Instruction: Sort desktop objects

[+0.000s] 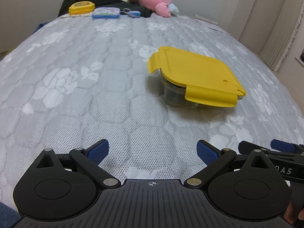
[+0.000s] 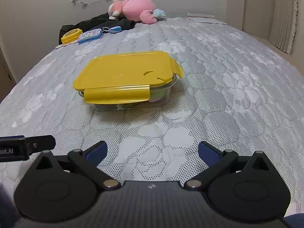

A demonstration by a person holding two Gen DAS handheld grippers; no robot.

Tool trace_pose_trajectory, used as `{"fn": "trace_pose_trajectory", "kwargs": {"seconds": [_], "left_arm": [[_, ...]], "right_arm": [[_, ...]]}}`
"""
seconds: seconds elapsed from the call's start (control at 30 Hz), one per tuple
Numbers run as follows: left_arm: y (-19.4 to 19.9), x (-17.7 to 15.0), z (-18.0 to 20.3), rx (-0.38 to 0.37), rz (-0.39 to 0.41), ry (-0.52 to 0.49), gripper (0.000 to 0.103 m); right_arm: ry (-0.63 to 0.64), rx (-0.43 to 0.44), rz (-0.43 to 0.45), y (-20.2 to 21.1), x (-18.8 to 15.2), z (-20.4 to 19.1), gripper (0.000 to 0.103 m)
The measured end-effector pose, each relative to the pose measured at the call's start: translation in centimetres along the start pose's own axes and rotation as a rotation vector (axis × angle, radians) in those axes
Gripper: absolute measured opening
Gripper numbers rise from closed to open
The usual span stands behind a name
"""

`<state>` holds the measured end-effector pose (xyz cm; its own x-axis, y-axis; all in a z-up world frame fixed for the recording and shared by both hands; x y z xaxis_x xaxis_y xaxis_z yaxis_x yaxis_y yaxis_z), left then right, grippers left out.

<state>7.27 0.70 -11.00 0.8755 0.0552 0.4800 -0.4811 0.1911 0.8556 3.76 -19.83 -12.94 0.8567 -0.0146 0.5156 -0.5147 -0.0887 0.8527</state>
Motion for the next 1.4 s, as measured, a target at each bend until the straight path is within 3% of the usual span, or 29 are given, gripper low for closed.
{"fn": "trace_pose_trajectory", "kwargs": {"seconds": [0.93,1.13,1.4], "left_arm": [[0.0,0.1,0.4,-0.003,0.004,-0.015,0.102],[-0.3,-0.3,0.6,-0.035,-0.020,-0.006,0.102],[-0.1,0.4,0.4,-0.042,-0.050,0.016,0.103]], "right_arm": [[0.001,0.004,-0.017,-0.1,0.0,0.0,0.102],[0.006,-0.001,-0.011,0.0,0.1,0.1,0.102],[-0.042,0.079,-0.031,2.3,1.4,1.6,0.103]]}}
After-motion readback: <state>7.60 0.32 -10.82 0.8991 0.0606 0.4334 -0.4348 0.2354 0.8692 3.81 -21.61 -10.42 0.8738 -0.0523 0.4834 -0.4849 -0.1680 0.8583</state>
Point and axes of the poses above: each gripper's, at about its wrist camera, not at the fingertips, and y roughly against the way its jaws point, z to its right, x to its top, the point moved 6 cm from there along -y, roughly the way its jaws point, and after that the axes turned 12 degrees about -z, right-handed, at the moved point
